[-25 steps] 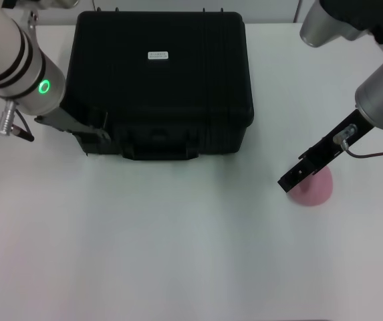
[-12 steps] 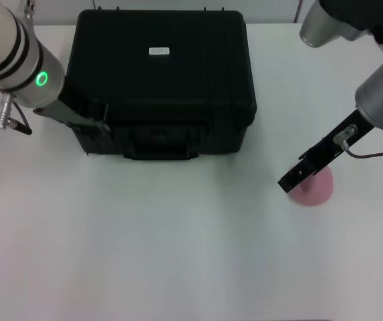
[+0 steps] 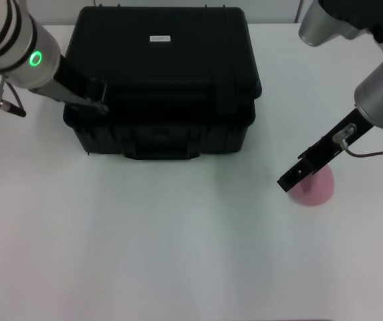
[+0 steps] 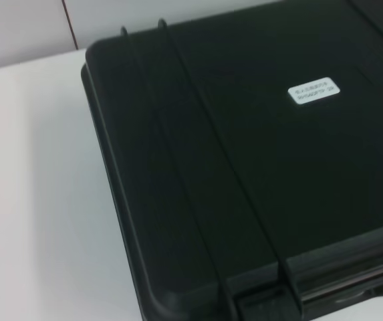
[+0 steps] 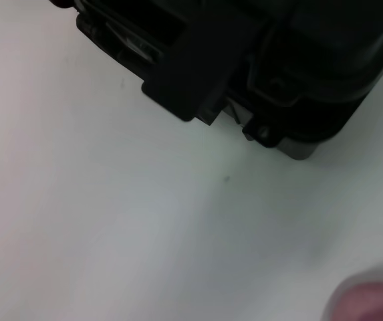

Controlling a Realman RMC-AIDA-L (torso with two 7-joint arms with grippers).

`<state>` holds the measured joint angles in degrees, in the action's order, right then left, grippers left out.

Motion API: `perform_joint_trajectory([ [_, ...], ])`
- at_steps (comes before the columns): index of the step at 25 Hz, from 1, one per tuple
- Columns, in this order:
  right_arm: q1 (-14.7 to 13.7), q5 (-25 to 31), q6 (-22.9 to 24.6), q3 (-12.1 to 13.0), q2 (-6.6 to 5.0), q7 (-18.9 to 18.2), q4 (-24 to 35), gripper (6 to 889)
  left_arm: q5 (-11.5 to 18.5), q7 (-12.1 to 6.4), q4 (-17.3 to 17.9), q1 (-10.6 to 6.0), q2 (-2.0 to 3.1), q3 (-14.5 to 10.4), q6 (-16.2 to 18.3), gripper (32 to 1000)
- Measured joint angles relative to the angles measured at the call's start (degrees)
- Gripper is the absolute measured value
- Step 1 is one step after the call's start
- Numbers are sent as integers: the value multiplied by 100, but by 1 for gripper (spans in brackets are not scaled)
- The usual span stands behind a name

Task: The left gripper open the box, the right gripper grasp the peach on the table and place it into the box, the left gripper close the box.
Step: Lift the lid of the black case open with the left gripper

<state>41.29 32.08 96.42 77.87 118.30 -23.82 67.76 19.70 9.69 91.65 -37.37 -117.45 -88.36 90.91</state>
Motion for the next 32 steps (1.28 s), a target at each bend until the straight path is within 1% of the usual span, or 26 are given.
perform_joint_trajectory([
  [8, 17, 0, 0, 0, 0, 0, 0, 818, -19, -15, 346, -37, 7, 32, 208, 391],
  [11, 20, 0, 0, 0, 0, 0, 0, 817, -23, -37, 468, -91, 8, 81, 320, 391],
  [15, 29, 0, 0, 1, -5, 0, 0, 817, -120, -51, 670, -169, 14, 108, 442, 391],
  [16, 31, 0, 0, 1, -5, 0, 0, 816, -120, -51, 670, -169, 14, 108, 442, 391],
  [18, 39, 0, 0, 0, -7, 0, 0, 816, -147, -91, 726, -267, 14, 184, 522, 391],
  [19, 42, 0, 0, 0, -7, 0, 0, 816, -147, -98, 732, -287, 14, 201, 535, 391],
  [29, 68, -8, 0, 0, -9, 0, -2, 813, -148, -267, 753, -451, 11, 455, 591, 392],
  [32, 109, -9, -1, 0, -9, -3, -84, 813, -148, -327, 781, -491, 11, 542, 625, 392],
])
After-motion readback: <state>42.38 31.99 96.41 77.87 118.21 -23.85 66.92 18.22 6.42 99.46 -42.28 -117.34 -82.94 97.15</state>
